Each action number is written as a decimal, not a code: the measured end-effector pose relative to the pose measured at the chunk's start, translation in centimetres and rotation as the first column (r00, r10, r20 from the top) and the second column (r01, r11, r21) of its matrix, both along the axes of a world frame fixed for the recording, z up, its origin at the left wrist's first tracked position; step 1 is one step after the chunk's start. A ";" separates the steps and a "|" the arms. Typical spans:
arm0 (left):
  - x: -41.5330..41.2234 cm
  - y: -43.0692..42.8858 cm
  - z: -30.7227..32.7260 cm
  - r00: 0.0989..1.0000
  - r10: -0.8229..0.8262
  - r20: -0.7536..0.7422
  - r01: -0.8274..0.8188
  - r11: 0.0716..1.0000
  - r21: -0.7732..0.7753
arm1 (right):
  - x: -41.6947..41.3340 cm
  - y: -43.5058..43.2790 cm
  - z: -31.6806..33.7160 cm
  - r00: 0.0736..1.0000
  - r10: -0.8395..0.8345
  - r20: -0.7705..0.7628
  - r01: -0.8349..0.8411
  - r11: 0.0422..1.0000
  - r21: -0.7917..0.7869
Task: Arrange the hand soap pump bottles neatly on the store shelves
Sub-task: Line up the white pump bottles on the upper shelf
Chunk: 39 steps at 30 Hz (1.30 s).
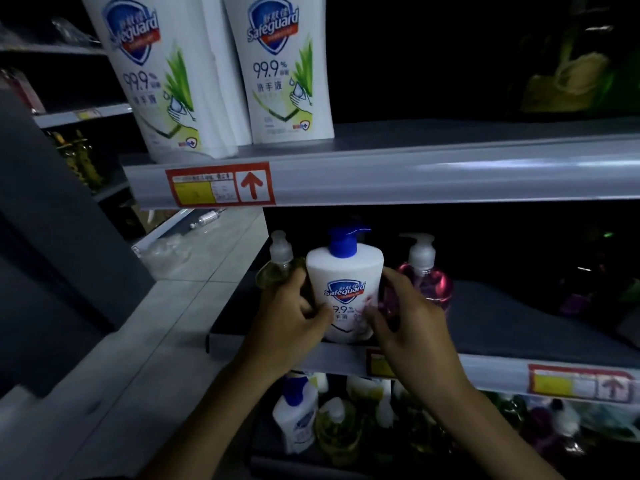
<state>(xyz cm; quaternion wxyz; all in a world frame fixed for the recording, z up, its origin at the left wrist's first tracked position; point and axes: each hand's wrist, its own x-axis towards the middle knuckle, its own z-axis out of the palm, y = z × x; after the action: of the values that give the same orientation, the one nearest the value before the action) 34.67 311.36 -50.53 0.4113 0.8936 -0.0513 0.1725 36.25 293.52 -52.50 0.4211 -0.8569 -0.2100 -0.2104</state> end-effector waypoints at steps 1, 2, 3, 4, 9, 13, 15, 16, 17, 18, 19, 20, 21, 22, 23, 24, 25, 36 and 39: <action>-0.2 0.3 -0.1 0.999 -0.029 -0.034 0.029 1.000 0.006 | -0.2 -0.1 -0.1 1.000 0.007 -0.001 -0.007 1.000 -0.010; -0.4 0.6 -0.2 0.997 -0.055 -0.062 0.055 0.998 0.005 | -0.4 -0.1 -0.1 1.000 0.011 0.000 -0.011 1.000 -0.022; -0.5 0.9 -0.3 0.994 -0.080 -0.076 0.079 0.997 -0.005 | -0.4 -0.2 -0.1 1.000 0.012 0.005 -0.012 0.999 -0.035; -0.5 1.2 -0.6 0.992 -0.094 -0.083 0.093 0.996 -0.010 | -0.5 -0.3 -0.1 1.000 0.012 0.013 -0.011 0.999 -0.052; -0.6 1.8 -1.7 0.974 -0.089 -0.208 0.096 0.995 0.025 | -0.3 -1.1 -0.3 0.999 0.038 0.000 -0.037 0.971 -0.235; -1.3 1.1 -1.2 0.980 -0.104 -0.168 0.114 0.992 0.052 | -0.7 -0.9 -1.1 0.990 0.098 -0.097 -0.117 0.972 -0.204; -2.2 0.6 -0.2 0.984 -0.126 -0.127 0.132 0.990 0.045 | -1.3 -1.0 -1.0 0.992 0.110 -0.063 -0.119 0.979 -0.165; -2.7 0.4 0.3 0.986 -0.128 -0.103 0.134 0.990 0.048 | -1.6 -1.3 -0.9 0.994 0.108 -0.032 -0.111 0.981 -0.161; -3.2 0.2 0.7 0.988 -0.143 -0.058 0.146 0.988 0.047 | -1.8 -1.6 -0.8 0.994 0.107 0.007 -0.105 0.982 -0.160; -3.5 0.2 1.0 0.986 -0.166 0.000 0.166 0.985 0.046 | -2.0 -1.8 -0.4 0.993 0.100 0.057 -0.090 0.983 -0.162; -3.8 0.1 1.1 0.982 -0.180 0.060 0.179 0.983 0.033 | -2.2 -2.0 0.1 0.989 0.085 0.122 -0.066 0.986 -0.154; -4.0 0.1 1.5 0.974 -0.190 0.121 0.190 0.982 0.012 | -2.4 -2.1 0.8 0.981 0.062 0.186 -0.039 0.991 -0.127; -4.1 0.1 1.8 0.962 -0.189 0.196 0.189 0.982 0.022 | -2.8 -2.1 1.3 0.970 0.041 0.240 -0.023 0.996 -0.081; -4.2 -0.1 2.5 0.936 -0.188 0.297 0.176 0.982 0.065 | -3.3 -2.1 2.1 0.959 0.018 0.284 -0.010 0.999 -0.031; -4.3 -0.4 3.3 0.897 -0.185 0.402 0.147 0.982 0.122 | -3.7 -2.0 2.9 0.947 -0.003 0.321 -0.003 1.000 0.017; -4.4 -0.7 4.1 0.847 -0.187 0.498 0.118 0.979 0.166 | -3.9 -2.1 3.6 0.945 -0.031 0.326 0.007 0.997 0.073; -4.4 -1.0 5.1 0.796 -0.186 0.576 0.095 0.978 0.184 | -4.2 -2.1 4.3 0.961 -0.047 0.273 0.010 0.991 0.133; -2.6 -2.2 17.0 0.633 0.082 0.770 -0.007 0.995 -0.100 | -2.1 0.9 19.3 0.832 -0.089 0.547 0.044 0.994 0.096; -1.4 -1.5 17.2 0.670 0.134 0.731 -0.071 0.991 -0.116 | -0.3 2.0 20.8 0.869 0.012 0.494 -0.026 0.999 0.021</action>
<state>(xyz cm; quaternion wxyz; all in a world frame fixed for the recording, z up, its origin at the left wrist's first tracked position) 33.30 309.90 -33.36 0.3797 0.7332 -0.1555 0.5423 35.94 295.49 -31.75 0.3671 -0.7669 -0.3163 -0.4207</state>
